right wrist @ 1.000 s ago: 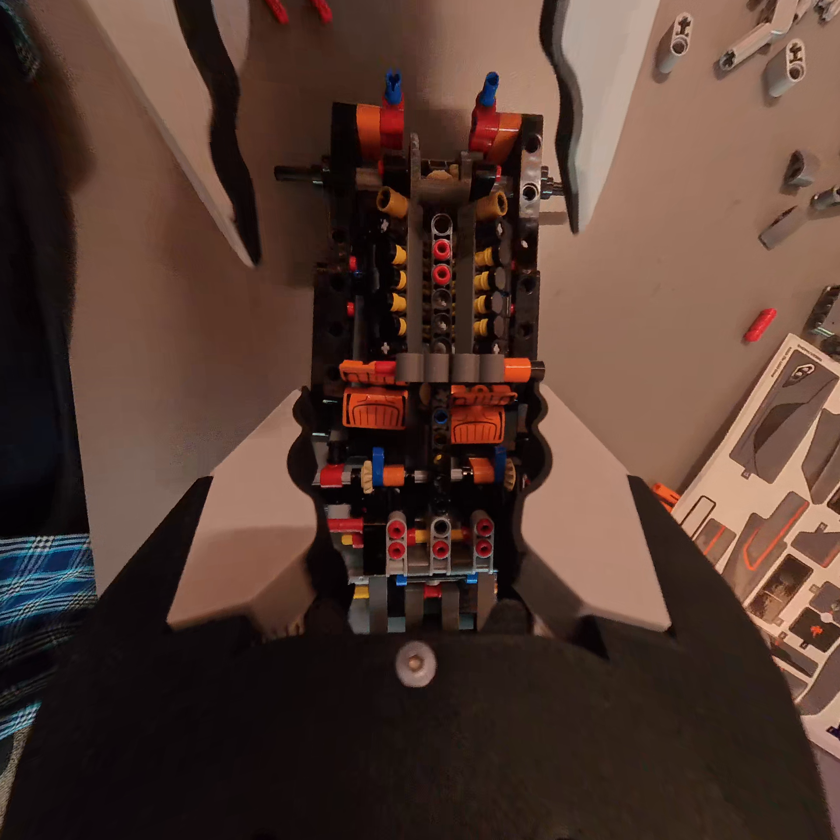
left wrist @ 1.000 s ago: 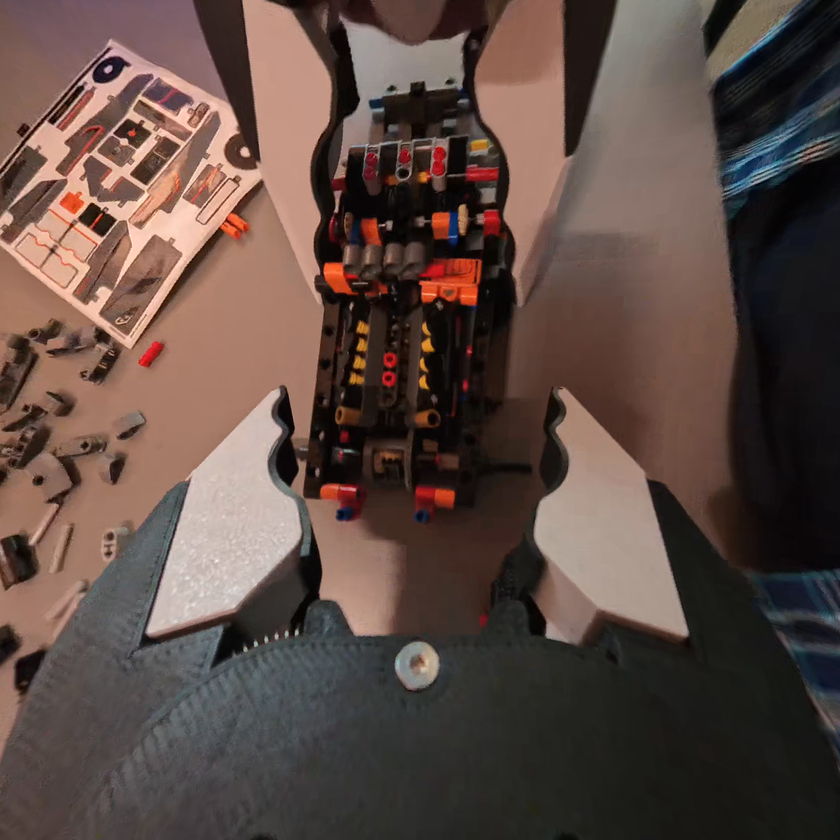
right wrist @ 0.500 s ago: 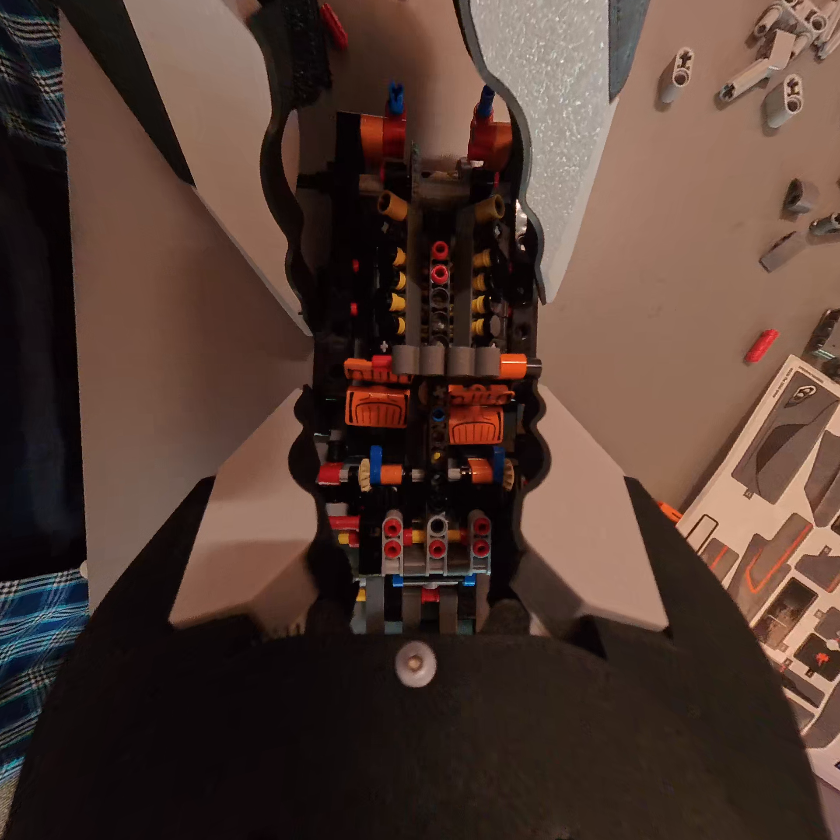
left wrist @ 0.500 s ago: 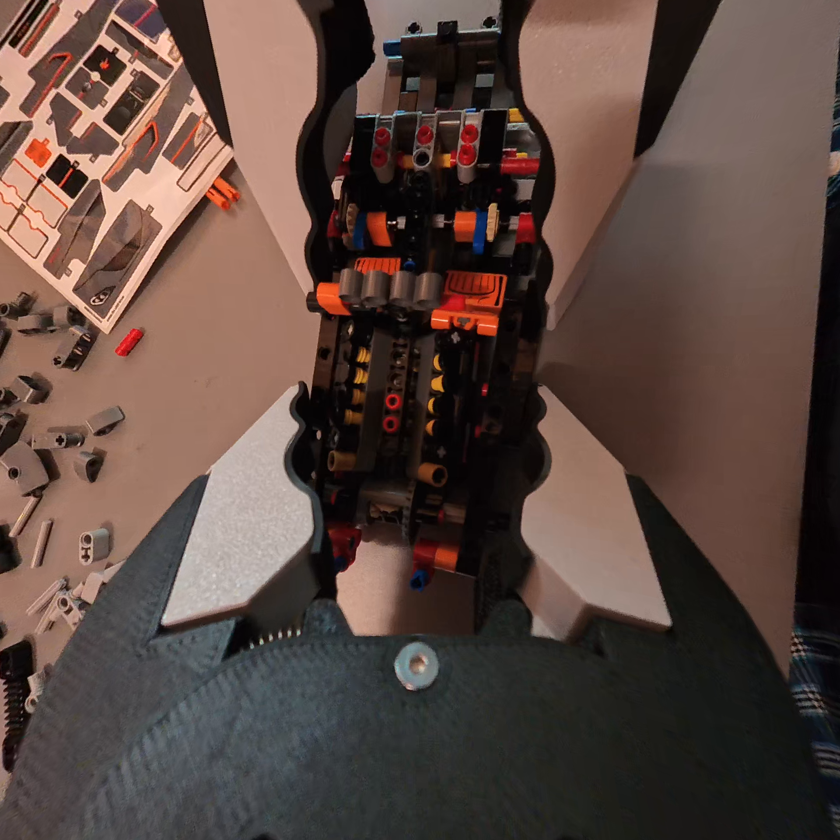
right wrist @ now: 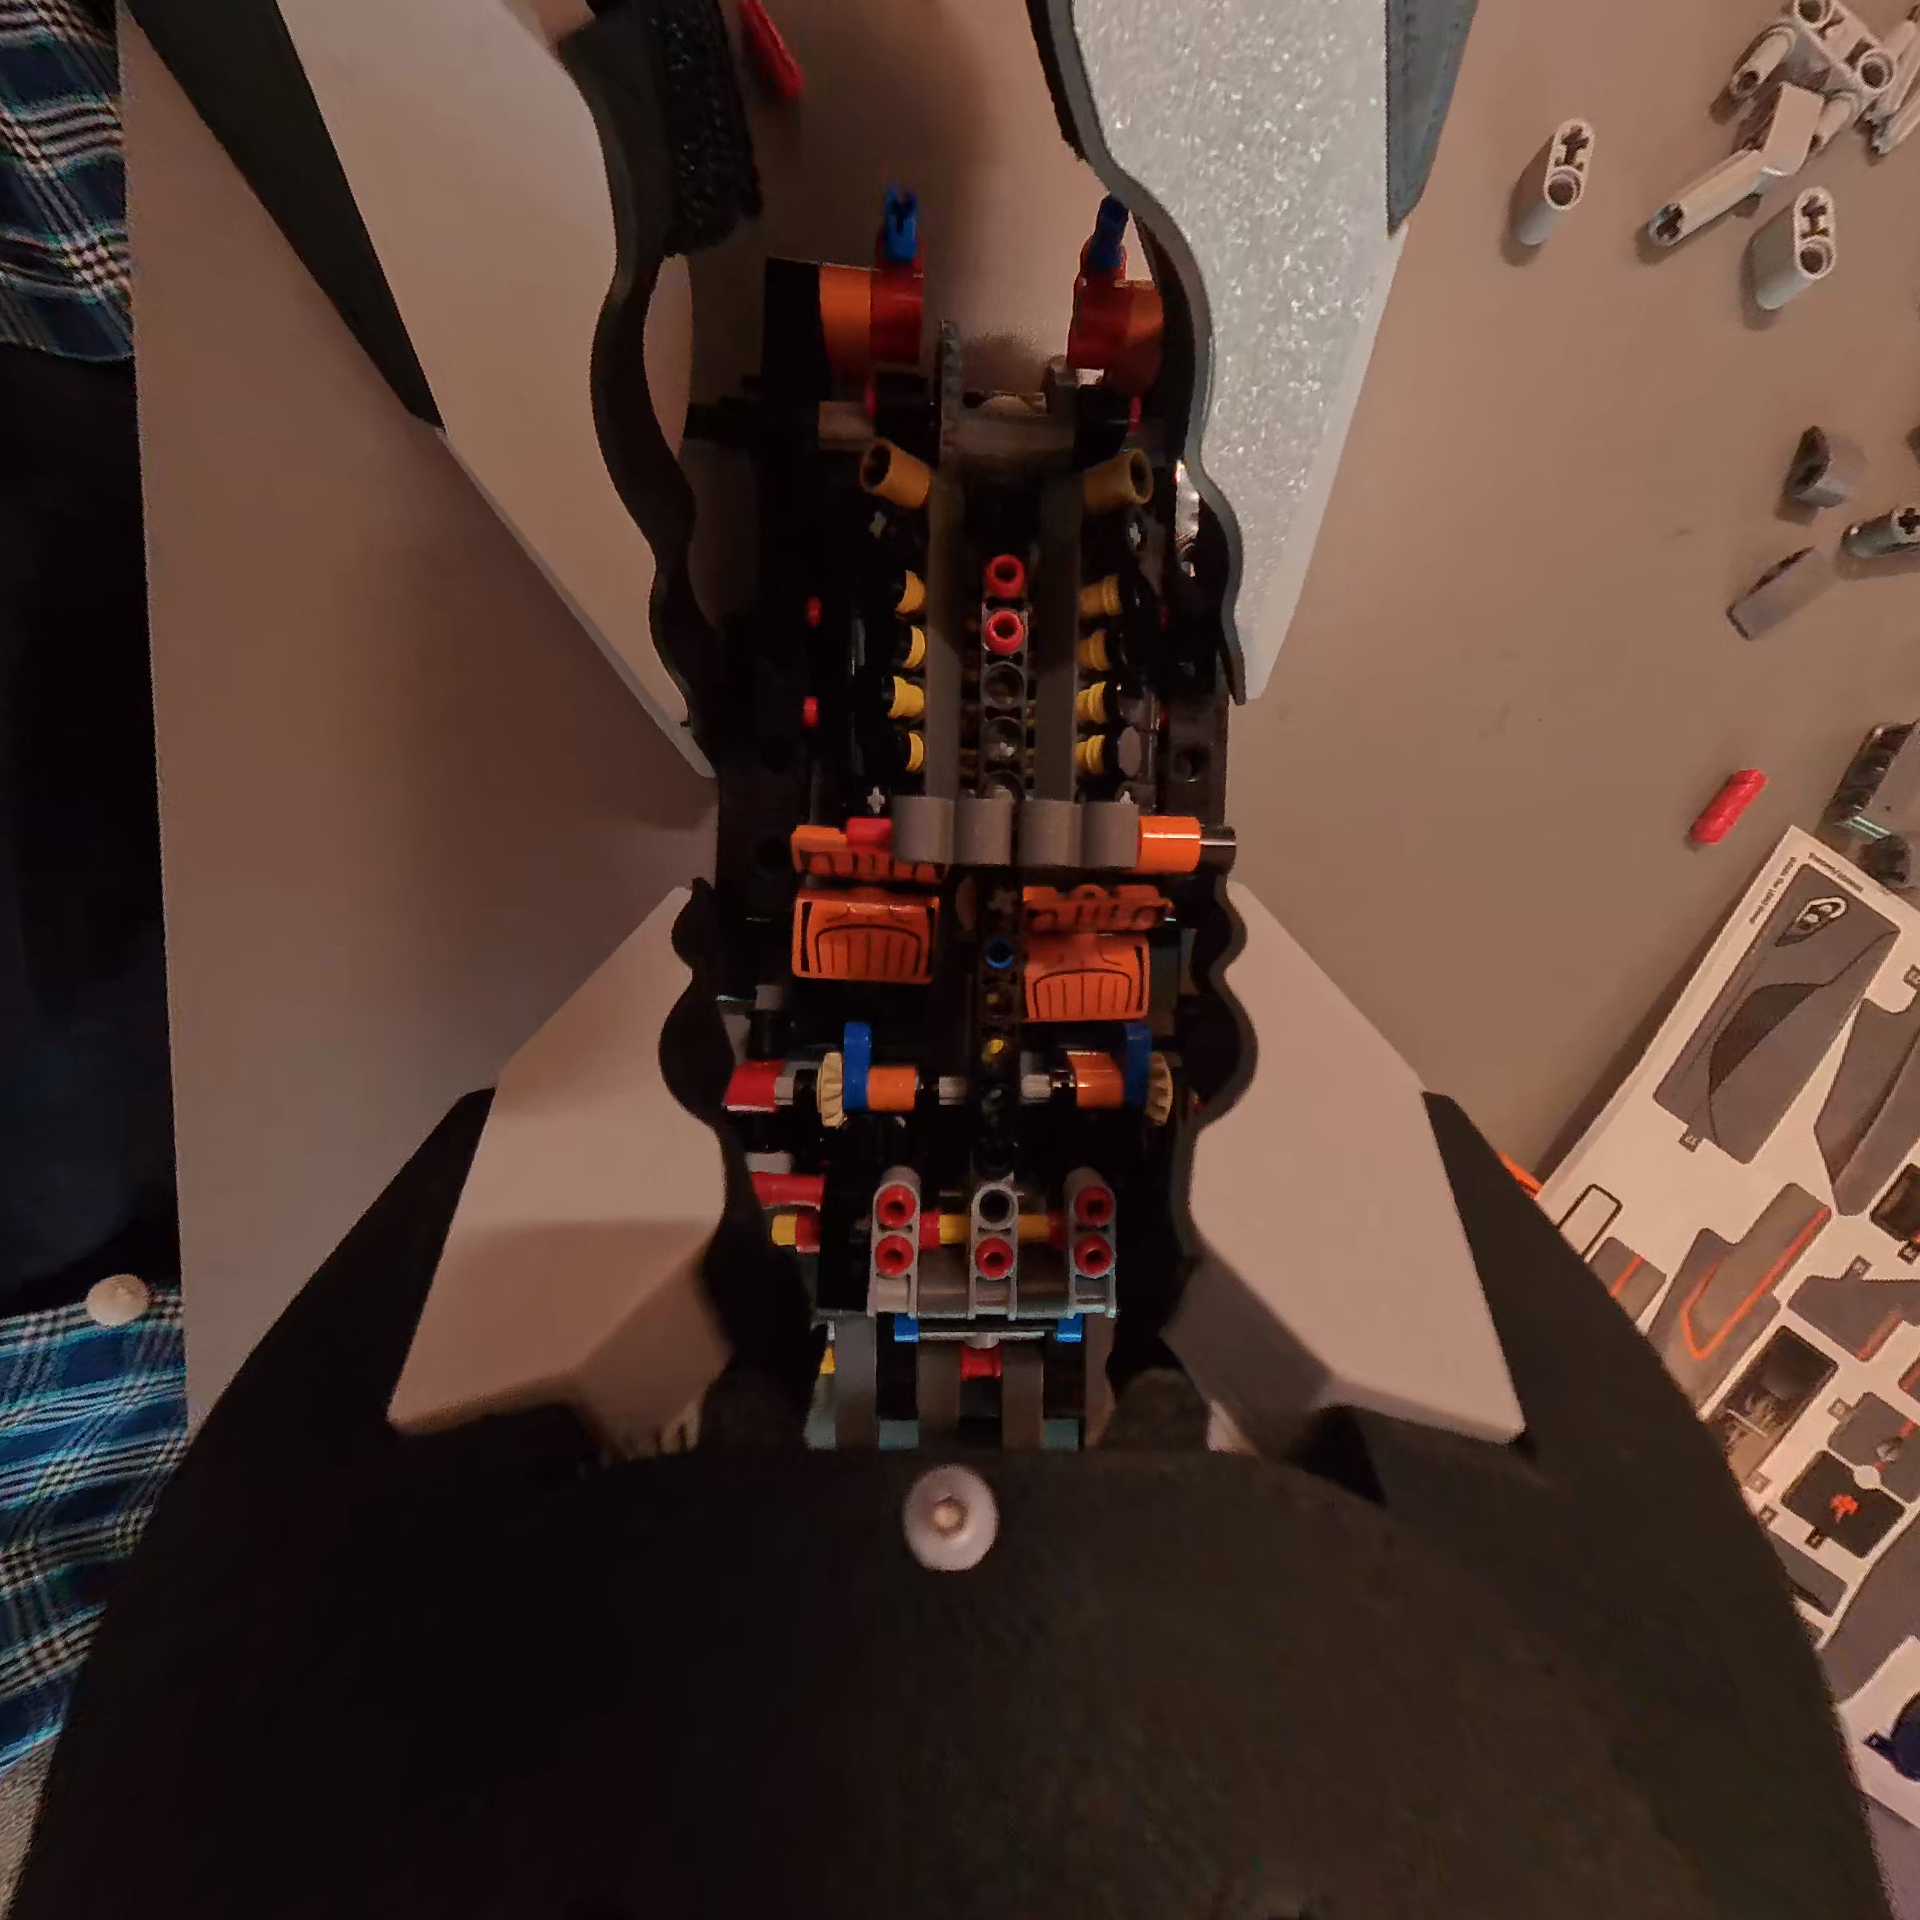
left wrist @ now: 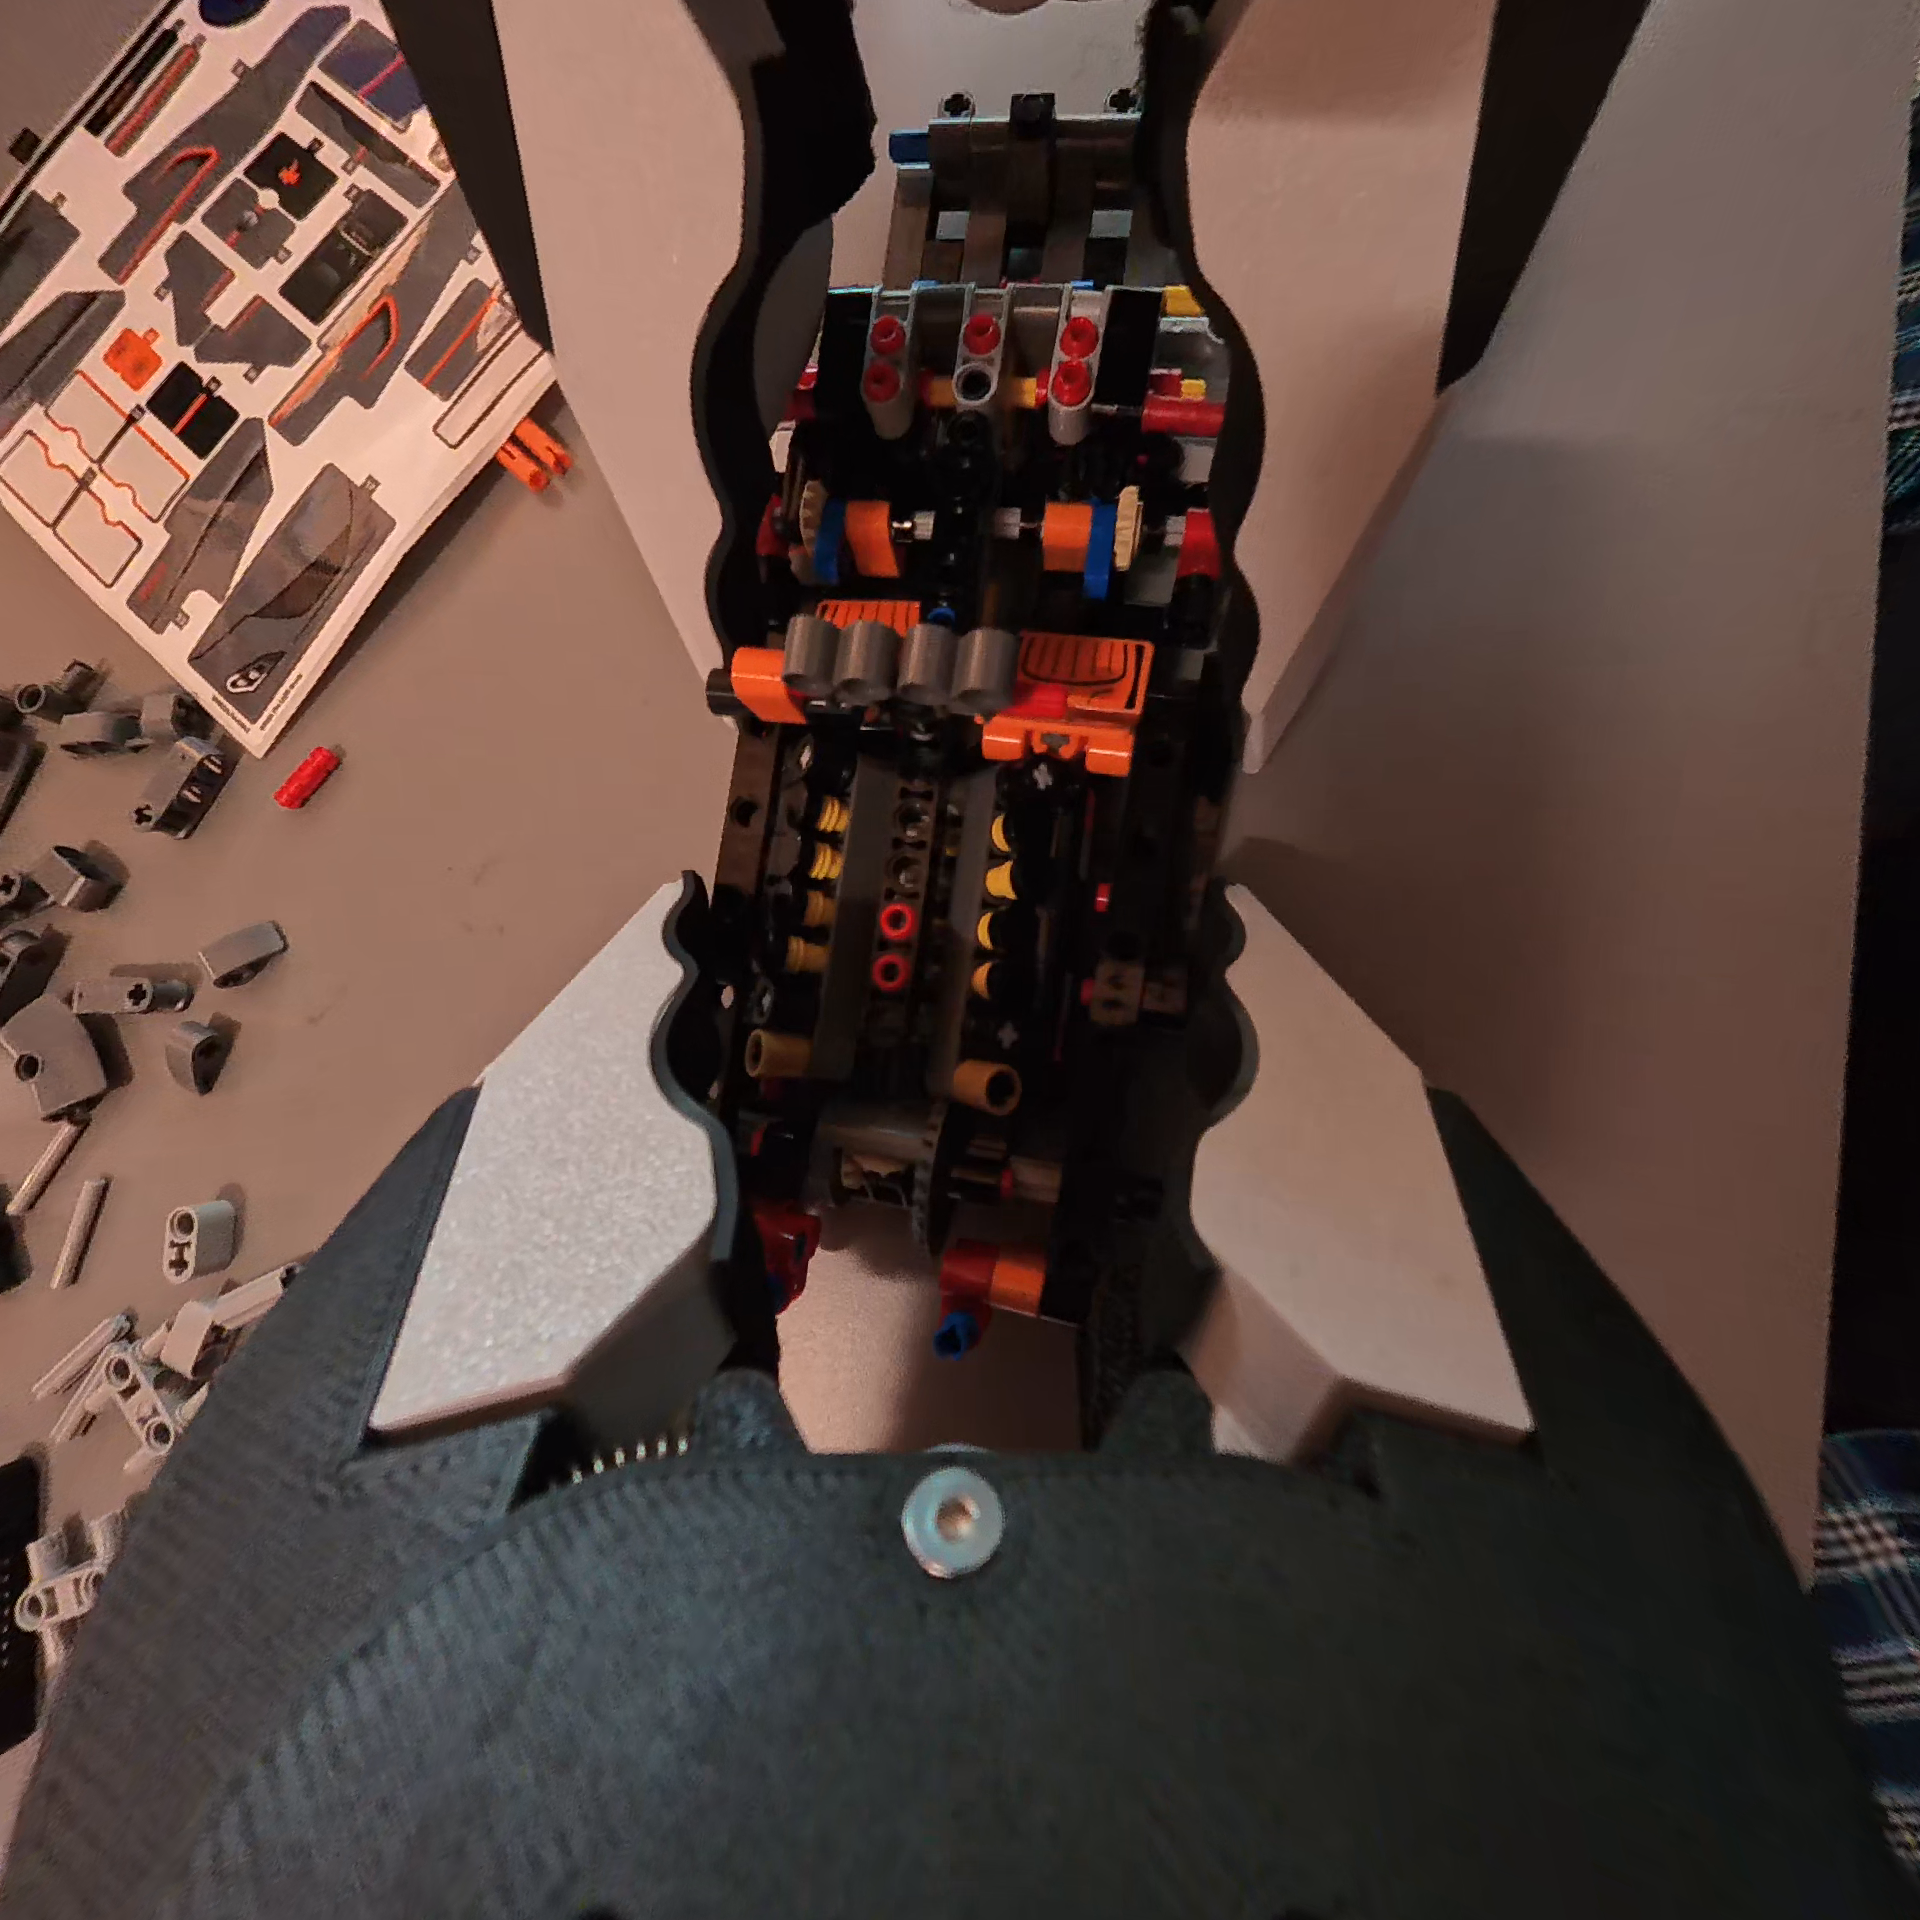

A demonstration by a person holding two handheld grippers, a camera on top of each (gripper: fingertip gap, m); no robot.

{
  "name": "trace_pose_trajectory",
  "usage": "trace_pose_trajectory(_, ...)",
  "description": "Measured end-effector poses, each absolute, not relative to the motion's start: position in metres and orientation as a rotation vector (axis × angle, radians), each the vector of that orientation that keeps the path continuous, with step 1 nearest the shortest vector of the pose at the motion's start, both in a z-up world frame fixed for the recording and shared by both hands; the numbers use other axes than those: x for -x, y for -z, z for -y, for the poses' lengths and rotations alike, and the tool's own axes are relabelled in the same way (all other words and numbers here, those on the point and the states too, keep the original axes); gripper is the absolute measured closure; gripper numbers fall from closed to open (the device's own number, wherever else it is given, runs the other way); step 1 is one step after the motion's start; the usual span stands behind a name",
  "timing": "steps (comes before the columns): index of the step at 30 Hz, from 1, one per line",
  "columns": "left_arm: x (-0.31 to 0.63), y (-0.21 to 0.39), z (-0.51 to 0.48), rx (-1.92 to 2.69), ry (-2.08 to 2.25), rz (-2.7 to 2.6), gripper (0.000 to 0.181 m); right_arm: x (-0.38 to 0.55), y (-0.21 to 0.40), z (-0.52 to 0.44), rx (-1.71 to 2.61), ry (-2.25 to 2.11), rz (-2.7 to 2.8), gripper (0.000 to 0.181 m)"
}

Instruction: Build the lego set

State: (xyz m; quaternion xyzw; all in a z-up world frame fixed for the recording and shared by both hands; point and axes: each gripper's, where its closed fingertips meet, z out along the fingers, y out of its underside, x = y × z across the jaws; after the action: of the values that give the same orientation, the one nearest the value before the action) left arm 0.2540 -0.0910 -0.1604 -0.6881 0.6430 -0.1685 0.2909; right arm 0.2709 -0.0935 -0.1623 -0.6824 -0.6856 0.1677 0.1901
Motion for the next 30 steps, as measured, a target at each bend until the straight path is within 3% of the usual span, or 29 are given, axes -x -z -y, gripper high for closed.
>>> trace_pose_trajectory(20, -0.262, 0.157, 0.100, 1.843, 0.436, -1.720, 0.081, -0.285, 0.164, 0.099, 1.985, -0.377, 1.920, 0.081)
trace_pose_trajectory(30, -0.270, 0.158, 0.100, 1.831, 0.368, -1.710, 0.089, -0.285, 0.169, 0.102, 2.032, -0.425, 1.950, 0.082)
